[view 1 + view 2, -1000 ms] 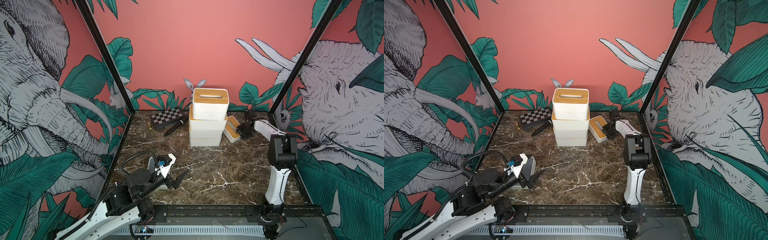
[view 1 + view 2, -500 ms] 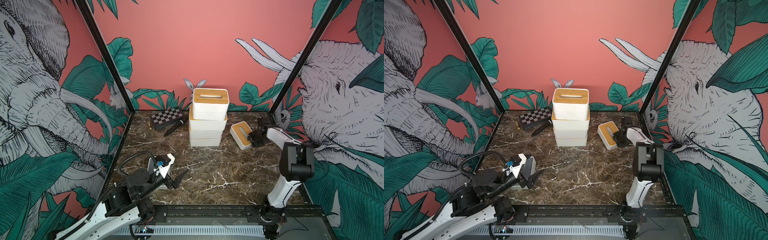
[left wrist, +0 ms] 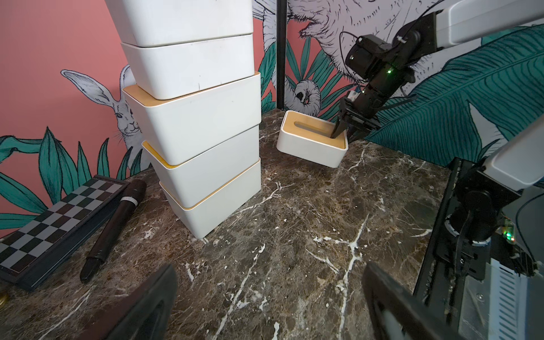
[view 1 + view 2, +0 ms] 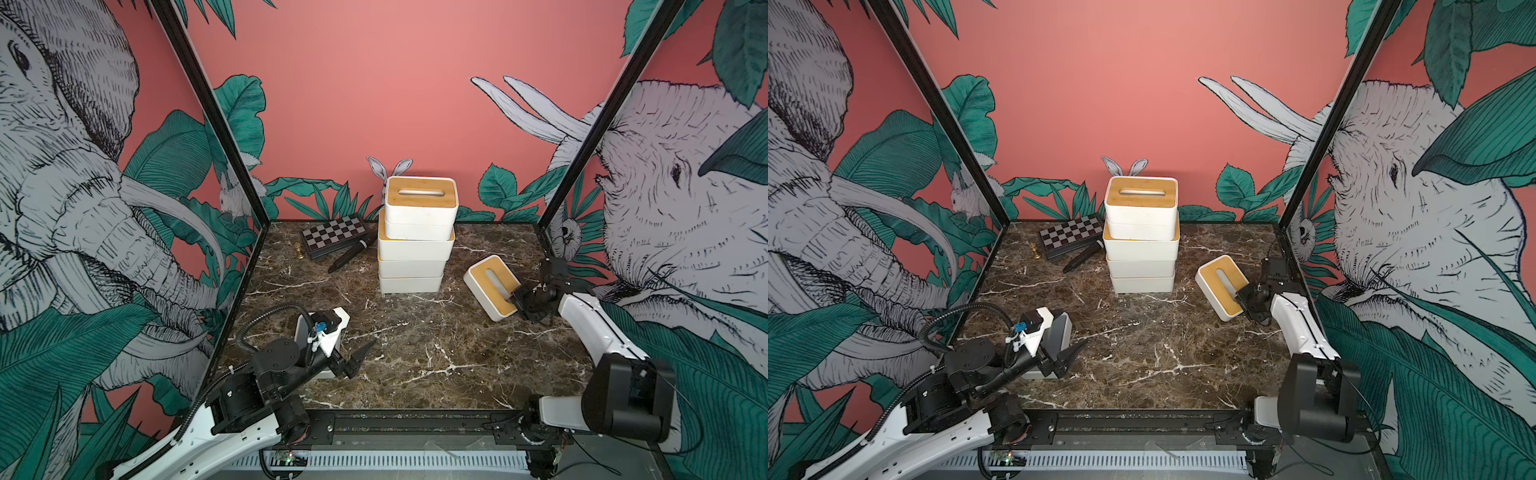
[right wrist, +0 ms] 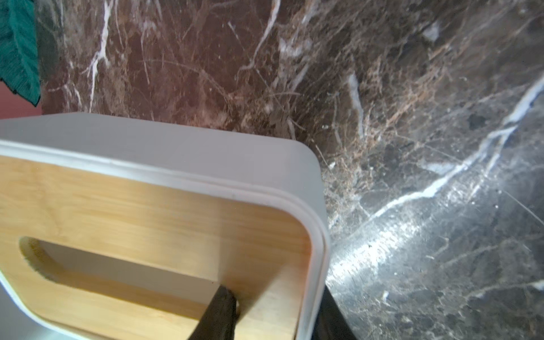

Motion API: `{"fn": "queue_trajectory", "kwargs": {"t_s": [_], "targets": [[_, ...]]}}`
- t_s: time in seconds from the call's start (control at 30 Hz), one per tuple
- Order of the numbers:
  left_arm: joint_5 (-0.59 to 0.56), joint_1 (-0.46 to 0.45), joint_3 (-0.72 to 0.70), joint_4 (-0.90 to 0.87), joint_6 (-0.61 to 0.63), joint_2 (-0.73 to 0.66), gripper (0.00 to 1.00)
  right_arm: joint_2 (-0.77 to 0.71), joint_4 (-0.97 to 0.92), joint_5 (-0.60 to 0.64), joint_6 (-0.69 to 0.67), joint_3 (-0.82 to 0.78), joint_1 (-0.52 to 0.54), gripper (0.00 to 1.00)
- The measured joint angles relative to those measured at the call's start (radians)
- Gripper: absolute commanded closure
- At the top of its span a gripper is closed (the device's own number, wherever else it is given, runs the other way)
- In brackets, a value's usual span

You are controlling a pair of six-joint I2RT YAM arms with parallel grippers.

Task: Stack the tissue boxes
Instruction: Pick up the tissue box from the center of the board.

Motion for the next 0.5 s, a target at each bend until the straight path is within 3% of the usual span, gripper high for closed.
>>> {"fn": "queue_trajectory", "kwargs": {"t_s": [0.2,0.5], "targets": [[-0.024,0.0,0.0,-0.01,-0.047,0.005,0.0,-0.16,-0.072,-0.032,-0.064,-0.064,0.0,0.84],[-0.073,0.0,-0.004,-0.026,-0.221,0.013,0.0,-0.304,-0.214,-0.038,-0.172,-0.071,0.026,0.84]]}}
